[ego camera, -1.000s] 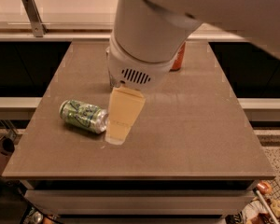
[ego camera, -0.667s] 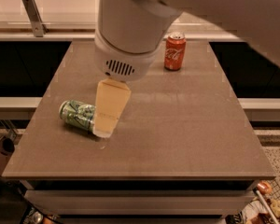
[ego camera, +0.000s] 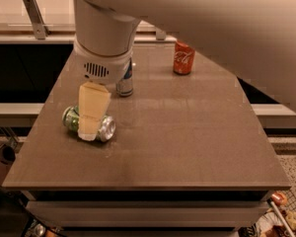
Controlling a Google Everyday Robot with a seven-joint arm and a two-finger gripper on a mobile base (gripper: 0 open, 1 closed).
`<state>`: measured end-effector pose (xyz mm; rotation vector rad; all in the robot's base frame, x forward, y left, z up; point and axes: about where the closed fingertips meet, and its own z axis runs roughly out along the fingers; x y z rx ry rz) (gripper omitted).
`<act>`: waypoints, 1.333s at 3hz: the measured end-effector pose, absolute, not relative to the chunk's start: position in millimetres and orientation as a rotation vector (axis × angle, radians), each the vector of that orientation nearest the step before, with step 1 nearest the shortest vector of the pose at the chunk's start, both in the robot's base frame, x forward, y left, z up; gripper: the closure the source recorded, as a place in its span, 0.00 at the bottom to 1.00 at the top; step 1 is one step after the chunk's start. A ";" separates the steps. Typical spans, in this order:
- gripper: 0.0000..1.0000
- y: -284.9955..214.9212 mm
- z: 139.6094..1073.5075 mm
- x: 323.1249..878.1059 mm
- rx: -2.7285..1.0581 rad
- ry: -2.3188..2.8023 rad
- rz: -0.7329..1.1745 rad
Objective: Place green can upright
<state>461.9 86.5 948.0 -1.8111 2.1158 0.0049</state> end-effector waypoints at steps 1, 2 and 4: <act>0.00 95.2 921.3 474.3 -1.808 2.184 0.040; 0.00 104.3 904.7 480.2 -1.797 2.254 0.028; 0.00 128.5 891.2 479.5 -1.750 2.394 -0.119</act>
Offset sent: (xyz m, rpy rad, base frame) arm 0.0262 0.0282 -0.0673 -0.0909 0.1479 -0.1201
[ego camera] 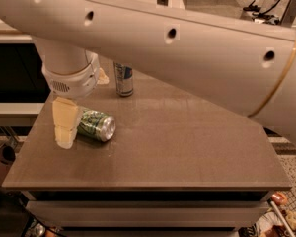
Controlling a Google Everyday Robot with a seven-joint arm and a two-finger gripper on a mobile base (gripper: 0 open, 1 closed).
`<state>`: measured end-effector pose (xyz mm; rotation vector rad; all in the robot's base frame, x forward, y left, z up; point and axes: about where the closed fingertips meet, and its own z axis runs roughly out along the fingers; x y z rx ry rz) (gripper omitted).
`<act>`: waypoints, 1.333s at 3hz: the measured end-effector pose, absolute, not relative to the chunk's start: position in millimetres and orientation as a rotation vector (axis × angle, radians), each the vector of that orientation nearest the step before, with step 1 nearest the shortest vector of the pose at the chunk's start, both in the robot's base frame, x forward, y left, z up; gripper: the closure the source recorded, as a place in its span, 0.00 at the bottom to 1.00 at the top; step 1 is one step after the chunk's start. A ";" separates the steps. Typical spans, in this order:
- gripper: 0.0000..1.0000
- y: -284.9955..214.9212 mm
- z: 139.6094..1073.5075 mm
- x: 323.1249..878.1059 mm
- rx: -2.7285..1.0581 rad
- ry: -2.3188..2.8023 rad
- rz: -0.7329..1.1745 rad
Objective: Place green can upright
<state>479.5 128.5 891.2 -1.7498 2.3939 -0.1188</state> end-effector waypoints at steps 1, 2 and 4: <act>0.00 139.4 880.9 476.4 -1.731 2.424 -0.125; 0.00 139.4 871.2 476.5 -1.702 2.442 -0.099; 0.00 129.2 857.0 499.6 -1.639 2.439 -0.012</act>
Offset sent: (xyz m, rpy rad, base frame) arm -0.0020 0.0045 -0.0343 0.0290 0.0351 -0.0827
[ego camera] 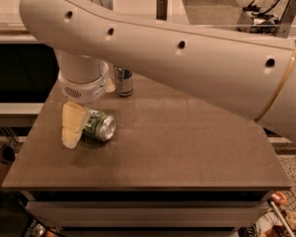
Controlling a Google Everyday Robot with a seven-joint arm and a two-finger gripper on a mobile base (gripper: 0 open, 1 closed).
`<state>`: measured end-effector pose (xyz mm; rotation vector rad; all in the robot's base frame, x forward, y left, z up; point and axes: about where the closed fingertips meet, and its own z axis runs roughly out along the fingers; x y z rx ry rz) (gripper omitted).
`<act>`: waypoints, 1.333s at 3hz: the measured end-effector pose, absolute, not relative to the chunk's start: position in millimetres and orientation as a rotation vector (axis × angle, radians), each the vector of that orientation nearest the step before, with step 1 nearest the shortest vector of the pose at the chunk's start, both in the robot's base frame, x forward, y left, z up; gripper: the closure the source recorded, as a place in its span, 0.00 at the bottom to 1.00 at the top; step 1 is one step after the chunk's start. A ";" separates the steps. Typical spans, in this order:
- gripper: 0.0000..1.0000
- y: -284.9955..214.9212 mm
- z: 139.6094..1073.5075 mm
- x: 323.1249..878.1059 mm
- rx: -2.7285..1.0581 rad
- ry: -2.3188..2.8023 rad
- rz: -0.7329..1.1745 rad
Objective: Place green can upright
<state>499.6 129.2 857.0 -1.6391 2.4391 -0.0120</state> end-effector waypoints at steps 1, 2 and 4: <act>0.18 133.3 854.6 508.1 -1.644 2.423 -0.001; 0.41 141.0 848.5 510.6 -1.665 2.409 0.020; 0.88 146.8 844.3 511.6 -1.684 2.396 0.032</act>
Offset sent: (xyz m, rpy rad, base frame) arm 0.0146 0.0211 -0.0167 0.0324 0.0172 0.0501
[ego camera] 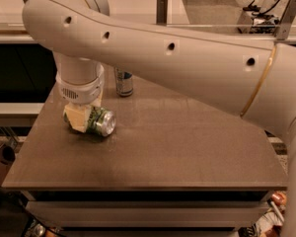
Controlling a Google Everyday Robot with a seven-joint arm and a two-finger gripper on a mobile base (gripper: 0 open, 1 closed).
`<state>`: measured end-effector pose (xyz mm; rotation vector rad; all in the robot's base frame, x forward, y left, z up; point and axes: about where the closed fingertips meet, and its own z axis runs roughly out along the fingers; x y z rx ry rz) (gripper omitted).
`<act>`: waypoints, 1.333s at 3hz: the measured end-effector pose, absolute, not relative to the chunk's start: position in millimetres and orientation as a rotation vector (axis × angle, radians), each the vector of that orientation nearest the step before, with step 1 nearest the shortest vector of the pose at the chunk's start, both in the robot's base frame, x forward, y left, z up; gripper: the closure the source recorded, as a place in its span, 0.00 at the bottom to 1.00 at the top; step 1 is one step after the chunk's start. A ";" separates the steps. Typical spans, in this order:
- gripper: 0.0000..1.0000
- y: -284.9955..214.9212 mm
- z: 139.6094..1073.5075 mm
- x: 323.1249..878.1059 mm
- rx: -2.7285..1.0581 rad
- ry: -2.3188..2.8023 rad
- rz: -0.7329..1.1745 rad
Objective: Place green can upright
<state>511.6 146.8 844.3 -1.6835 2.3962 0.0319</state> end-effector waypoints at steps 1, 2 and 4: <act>1.00 146.9 844.5 511.2 -1.684 2.394 0.031; 1.00 146.9 844.5 511.2 -1.684 2.394 0.031; 1.00 124.7 863.8 521.3 -1.686 2.233 0.116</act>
Offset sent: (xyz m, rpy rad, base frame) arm -0.0003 0.0001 0.0002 0.0002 -0.0016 0.0006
